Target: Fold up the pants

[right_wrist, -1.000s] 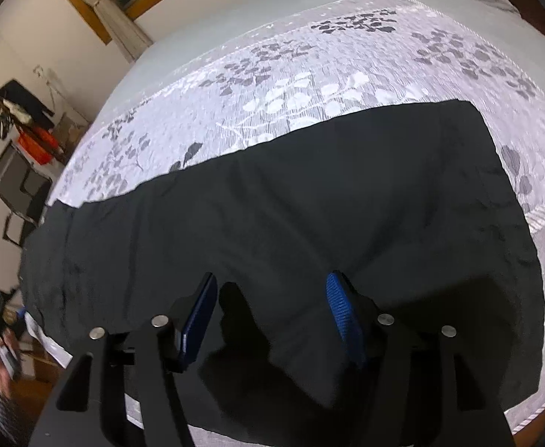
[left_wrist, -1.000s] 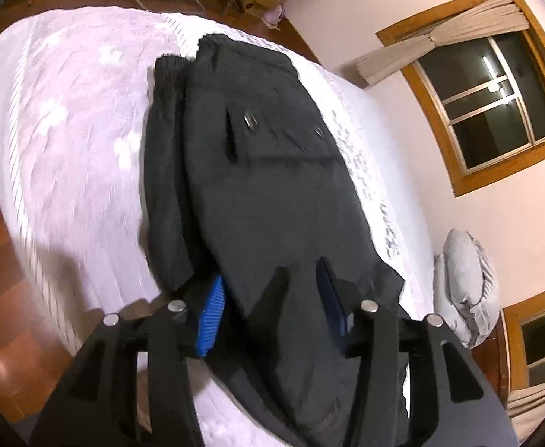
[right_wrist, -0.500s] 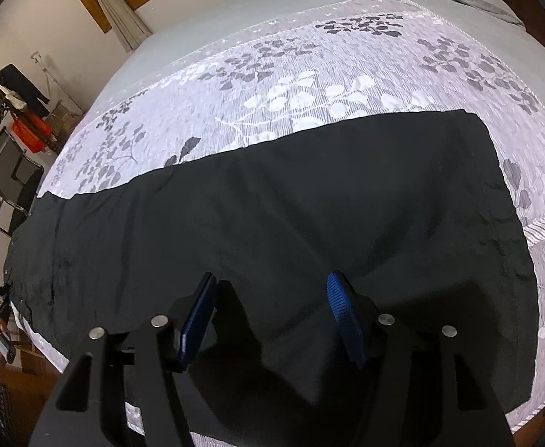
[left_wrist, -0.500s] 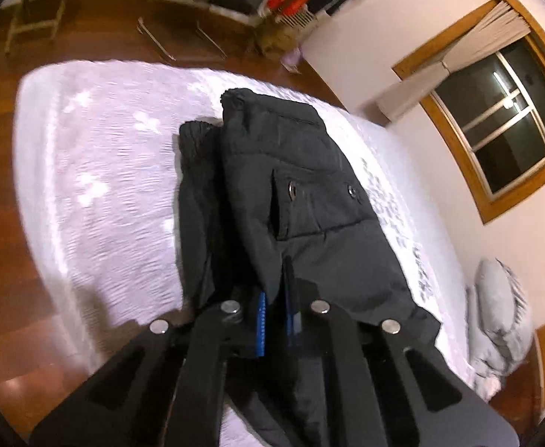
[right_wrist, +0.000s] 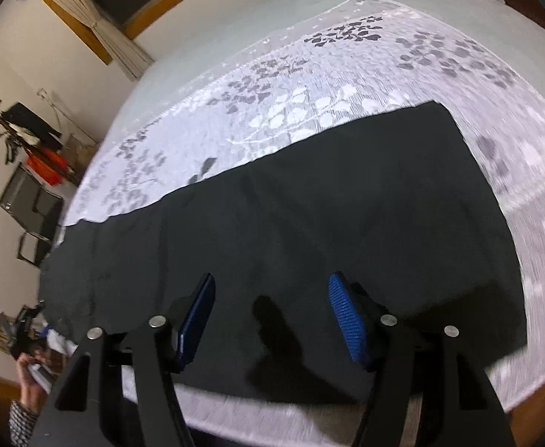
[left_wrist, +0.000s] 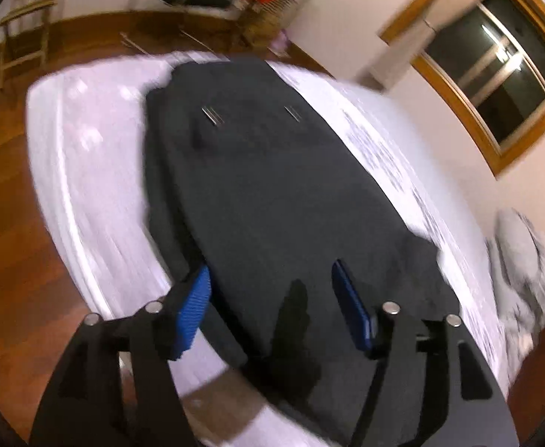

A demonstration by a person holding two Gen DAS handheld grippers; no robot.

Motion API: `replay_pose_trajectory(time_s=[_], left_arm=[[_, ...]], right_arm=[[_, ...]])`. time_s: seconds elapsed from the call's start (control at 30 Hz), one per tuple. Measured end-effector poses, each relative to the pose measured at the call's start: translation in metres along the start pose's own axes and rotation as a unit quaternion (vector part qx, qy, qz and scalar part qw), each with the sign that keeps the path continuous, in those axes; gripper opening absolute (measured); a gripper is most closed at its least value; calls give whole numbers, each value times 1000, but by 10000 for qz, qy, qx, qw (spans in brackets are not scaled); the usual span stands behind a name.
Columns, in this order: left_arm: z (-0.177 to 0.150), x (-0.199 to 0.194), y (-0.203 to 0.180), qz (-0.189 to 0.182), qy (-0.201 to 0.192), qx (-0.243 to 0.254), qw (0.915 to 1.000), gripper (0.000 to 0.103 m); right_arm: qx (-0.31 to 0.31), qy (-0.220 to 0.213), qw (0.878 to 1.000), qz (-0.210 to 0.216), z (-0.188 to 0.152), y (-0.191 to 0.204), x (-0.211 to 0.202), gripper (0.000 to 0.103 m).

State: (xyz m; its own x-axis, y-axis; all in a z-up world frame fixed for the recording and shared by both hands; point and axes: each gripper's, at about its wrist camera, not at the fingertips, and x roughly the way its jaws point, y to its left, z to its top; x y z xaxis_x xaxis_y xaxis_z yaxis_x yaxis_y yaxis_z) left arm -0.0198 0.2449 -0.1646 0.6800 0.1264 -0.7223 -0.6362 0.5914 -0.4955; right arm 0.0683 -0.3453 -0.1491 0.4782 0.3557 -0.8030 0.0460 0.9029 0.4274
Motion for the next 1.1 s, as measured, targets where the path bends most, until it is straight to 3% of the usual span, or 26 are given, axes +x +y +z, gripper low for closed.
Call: replay_pose_trajectory(time_s=[0.13, 0.23, 0.47, 0.53, 0.63, 0.9, 0.93, 1.1], left_arm=[[-40, -2, -28, -275, 426, 298, 9983, 67], [-54, 1, -43, -253, 529, 561, 9967, 68], [-47, 15, -48, -172, 830, 459, 9953, 74], [-45, 21, -53, -120, 844, 487, 9952, 77], [-46, 26, -53, -73, 908, 570, 9942, 80], [-57, 26, -65, 15, 1028, 815, 9914, 83], [-60, 24, -69, -7, 1044, 854, 9909, 85], [-68, 31, -79, 128, 1138, 1119, 9871, 88]], right_arm=[[-236, 112, 9996, -107, -23, 7, -10, 65], [-136, 199, 9997, -34, -37, 1, -15, 65], [1176, 195, 9928, 135, -57, -71, -20, 65], [1583, -25, 9869, 307, -59, -95, -26, 65], [1918, -254, 9803, 402, -52, -118, -27, 71], [2278, -563, 9690, 772, -37, -132, -10, 71], [2275, -570, 9690, 772, -38, -130, -8, 68], [2177, -648, 9700, 870, -25, -128, -6, 19]])
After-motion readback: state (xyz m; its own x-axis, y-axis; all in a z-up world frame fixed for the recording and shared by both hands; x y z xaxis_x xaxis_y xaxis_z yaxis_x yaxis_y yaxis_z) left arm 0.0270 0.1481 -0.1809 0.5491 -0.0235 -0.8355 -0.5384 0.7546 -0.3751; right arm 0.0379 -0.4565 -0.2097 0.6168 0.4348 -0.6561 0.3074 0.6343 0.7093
